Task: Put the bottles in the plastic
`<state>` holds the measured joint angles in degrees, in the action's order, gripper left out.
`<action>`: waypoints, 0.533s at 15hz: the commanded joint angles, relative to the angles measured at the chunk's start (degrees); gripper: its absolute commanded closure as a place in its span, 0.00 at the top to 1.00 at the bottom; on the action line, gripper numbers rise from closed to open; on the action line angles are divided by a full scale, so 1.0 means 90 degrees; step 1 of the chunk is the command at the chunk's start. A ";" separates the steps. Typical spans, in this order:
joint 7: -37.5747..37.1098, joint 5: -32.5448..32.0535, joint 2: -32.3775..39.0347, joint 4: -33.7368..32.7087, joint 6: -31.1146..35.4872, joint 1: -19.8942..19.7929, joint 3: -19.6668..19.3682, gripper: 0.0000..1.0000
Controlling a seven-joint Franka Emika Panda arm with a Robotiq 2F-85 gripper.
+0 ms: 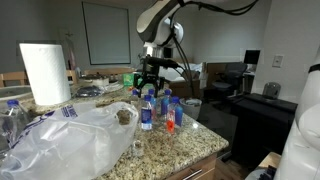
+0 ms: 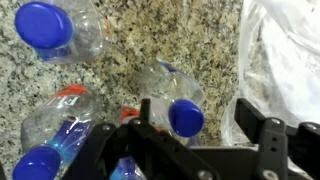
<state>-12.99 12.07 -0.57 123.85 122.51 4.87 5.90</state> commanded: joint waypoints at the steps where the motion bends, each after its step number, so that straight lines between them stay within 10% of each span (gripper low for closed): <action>1: -0.0637 -0.0393 0.0141 -0.0023 0.0086 0.0032 -0.0005 0.55; 8: -0.1303 -0.0904 0.0274 -0.0112 0.0265 0.0093 0.0006 0.12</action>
<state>-20.77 6.84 1.49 123.27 124.50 4.97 5.91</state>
